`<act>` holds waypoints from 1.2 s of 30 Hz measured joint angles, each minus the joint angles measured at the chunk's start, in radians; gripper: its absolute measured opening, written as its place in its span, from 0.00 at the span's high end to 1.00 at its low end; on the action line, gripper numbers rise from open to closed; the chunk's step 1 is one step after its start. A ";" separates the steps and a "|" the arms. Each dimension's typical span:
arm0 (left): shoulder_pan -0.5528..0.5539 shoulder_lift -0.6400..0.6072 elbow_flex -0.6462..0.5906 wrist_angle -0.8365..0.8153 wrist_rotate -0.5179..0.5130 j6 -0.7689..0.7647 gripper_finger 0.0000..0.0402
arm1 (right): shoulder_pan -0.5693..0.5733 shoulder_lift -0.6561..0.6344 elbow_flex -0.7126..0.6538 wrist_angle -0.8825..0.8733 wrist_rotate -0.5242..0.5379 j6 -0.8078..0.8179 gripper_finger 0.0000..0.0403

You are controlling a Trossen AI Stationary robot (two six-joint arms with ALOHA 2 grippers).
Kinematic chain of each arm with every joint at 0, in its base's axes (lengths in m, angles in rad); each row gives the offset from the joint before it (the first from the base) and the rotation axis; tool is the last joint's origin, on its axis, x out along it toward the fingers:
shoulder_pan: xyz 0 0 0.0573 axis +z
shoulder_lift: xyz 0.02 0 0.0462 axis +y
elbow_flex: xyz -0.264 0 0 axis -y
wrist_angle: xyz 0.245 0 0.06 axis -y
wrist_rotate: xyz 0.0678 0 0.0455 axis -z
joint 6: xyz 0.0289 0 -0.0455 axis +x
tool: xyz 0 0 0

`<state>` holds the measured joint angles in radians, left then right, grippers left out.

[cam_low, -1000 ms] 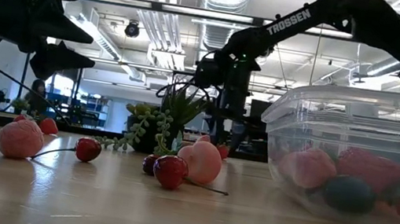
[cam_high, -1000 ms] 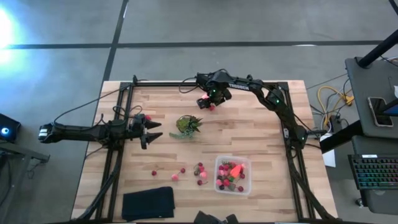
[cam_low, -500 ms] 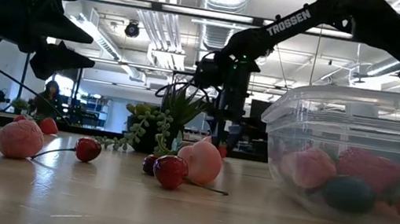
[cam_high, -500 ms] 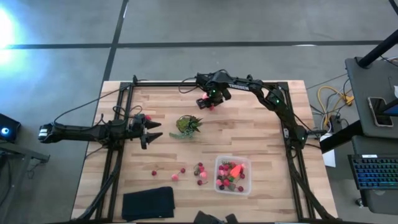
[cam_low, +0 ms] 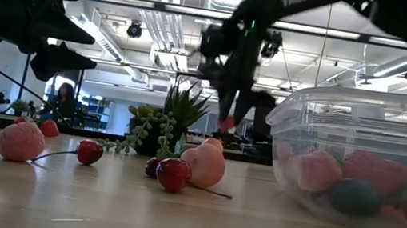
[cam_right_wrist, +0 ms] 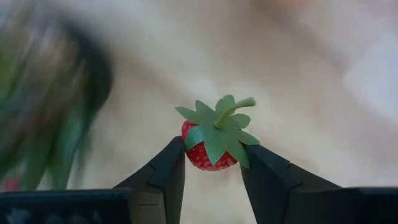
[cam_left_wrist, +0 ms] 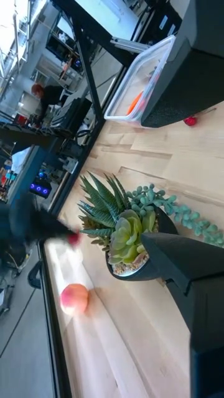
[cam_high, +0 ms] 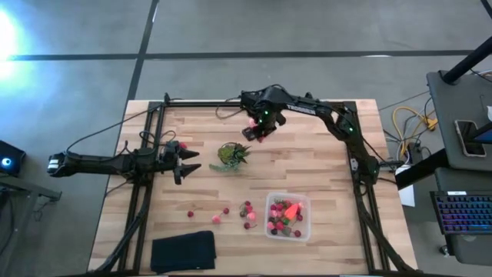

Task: Pick and placing Produce into tupperware
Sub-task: Put the strawberry into the bin, then put the peach into the bin

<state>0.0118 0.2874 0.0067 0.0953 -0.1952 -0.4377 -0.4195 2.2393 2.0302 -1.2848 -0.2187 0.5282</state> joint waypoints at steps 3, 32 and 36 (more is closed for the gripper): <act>0.000 0.000 0.000 0.000 0.000 0.000 0.31 | 0.073 -0.086 0.006 -0.115 -0.004 -0.005 0.68; 0.000 0.002 0.000 0.000 0.000 0.000 0.31 | 0.932 -0.306 -0.366 0.064 0.109 1.372 0.61; 0.000 0.005 0.000 0.000 0.000 0.000 0.31 | 0.938 -0.289 -0.369 0.062 0.063 1.359 0.51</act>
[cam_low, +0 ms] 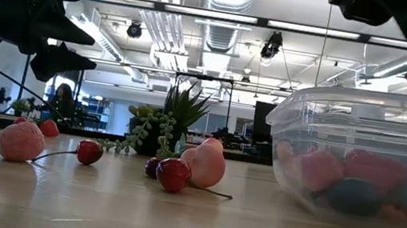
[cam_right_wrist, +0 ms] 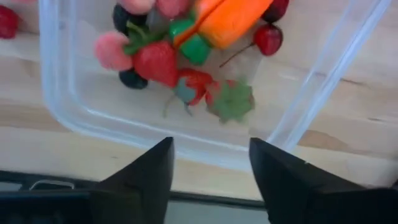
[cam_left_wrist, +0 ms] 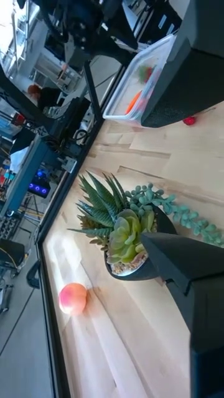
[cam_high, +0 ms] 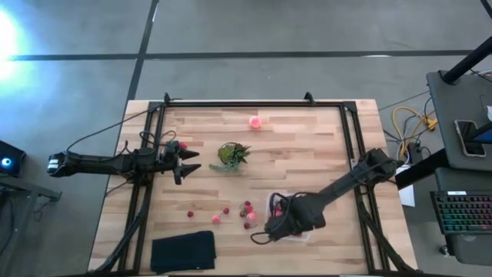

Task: Pick and placing Produce into tupperware
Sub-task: Put the peach into the bin

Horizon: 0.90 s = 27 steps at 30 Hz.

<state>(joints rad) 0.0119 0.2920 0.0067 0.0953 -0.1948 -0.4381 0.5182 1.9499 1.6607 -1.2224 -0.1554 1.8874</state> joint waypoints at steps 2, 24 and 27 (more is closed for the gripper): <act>0.000 0.002 0.000 0.001 0.000 0.000 0.31 | -0.002 0.000 -0.001 -0.003 0.003 0.006 0.45; 0.000 0.002 0.000 0.001 0.000 0.000 0.31 | -0.804 -0.064 0.087 0.179 0.240 -0.745 0.33; 0.000 0.002 0.000 0.001 0.000 0.000 0.31 | -0.901 -0.038 0.087 0.278 0.182 -0.834 0.33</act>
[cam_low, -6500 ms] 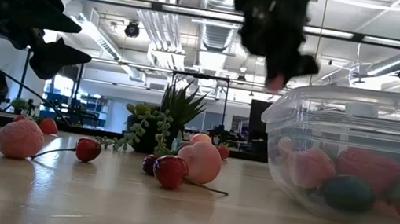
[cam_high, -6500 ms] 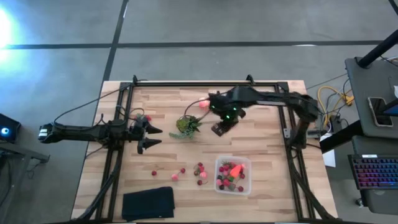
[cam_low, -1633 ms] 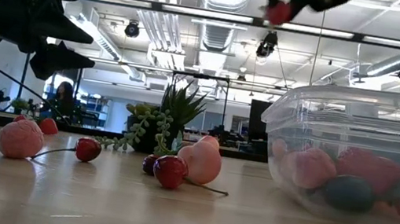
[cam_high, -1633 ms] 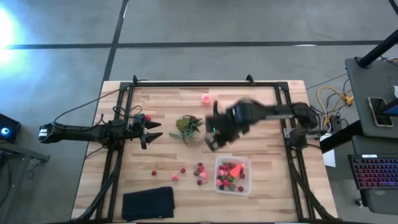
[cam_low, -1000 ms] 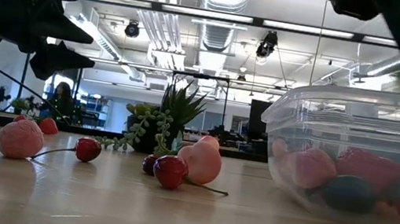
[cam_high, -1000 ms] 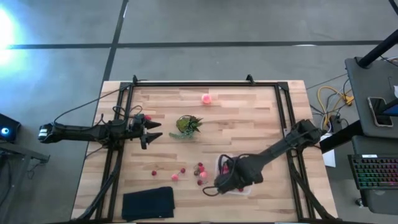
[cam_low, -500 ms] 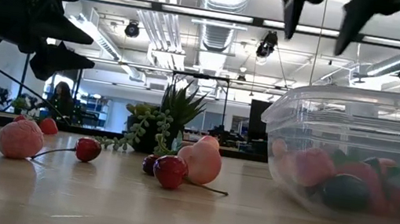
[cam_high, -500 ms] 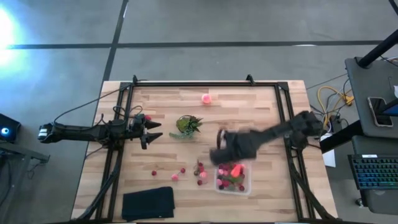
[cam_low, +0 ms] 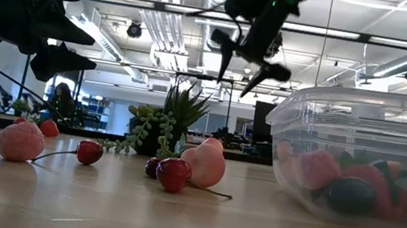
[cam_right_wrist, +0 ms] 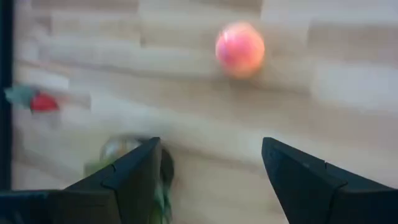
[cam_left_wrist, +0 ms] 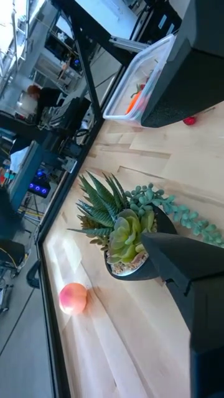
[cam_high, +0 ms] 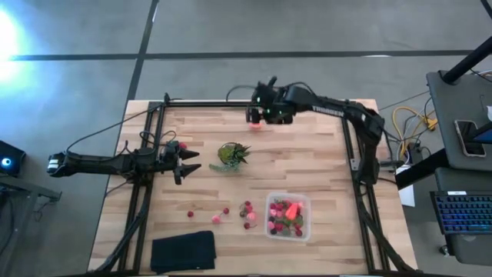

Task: Pick and placing Produce into tupperware
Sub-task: Put the peach into the bin

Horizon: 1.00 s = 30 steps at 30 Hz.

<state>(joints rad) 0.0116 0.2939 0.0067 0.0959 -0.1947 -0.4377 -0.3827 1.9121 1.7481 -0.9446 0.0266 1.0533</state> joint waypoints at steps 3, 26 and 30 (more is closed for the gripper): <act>0.000 0.000 0.000 0.000 0.000 0.000 0.31 | -0.066 0.044 0.000 0.068 -0.046 -0.065 0.31; 0.000 0.000 0.000 0.000 0.000 0.000 0.31 | -0.182 0.579 0.591 -0.356 -0.096 -0.348 0.21; 0.000 0.000 0.000 -0.001 0.000 0.000 0.31 | -0.182 0.578 0.574 -0.356 -0.102 -0.371 0.21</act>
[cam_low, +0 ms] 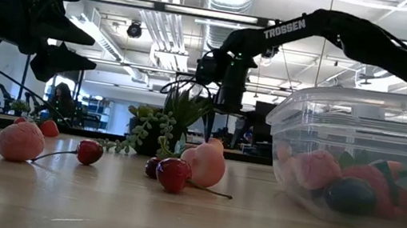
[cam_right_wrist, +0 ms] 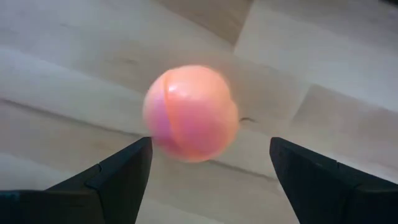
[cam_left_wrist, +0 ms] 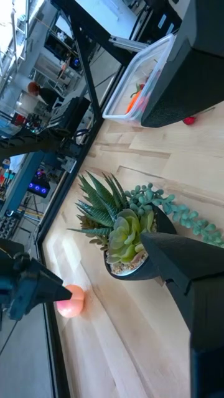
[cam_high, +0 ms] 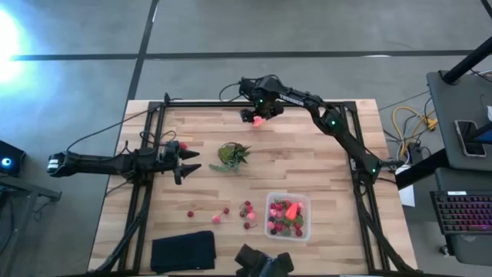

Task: Pick and placing Produce into tupperware
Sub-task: Put the peach into the bin

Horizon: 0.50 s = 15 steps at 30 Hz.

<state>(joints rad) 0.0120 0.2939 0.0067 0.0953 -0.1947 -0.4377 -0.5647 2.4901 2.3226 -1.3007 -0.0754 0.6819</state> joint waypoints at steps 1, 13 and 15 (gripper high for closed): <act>0.000 0.000 0.000 0.001 0.000 0.000 0.31 | 0.000 0.000 -0.002 0.004 0.010 -0.005 0.21; 0.000 0.000 0.000 0.000 0.000 0.000 0.31 | -0.006 0.000 -0.035 0.066 0.024 -0.029 0.24; 0.000 0.000 0.000 0.000 0.000 0.000 0.31 | -0.006 0.000 -0.058 0.088 0.012 -0.029 0.25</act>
<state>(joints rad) 0.0120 0.2939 0.0067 0.0956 -0.1947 -0.4379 -0.5709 2.4901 2.2651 -1.2127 -0.0630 0.6531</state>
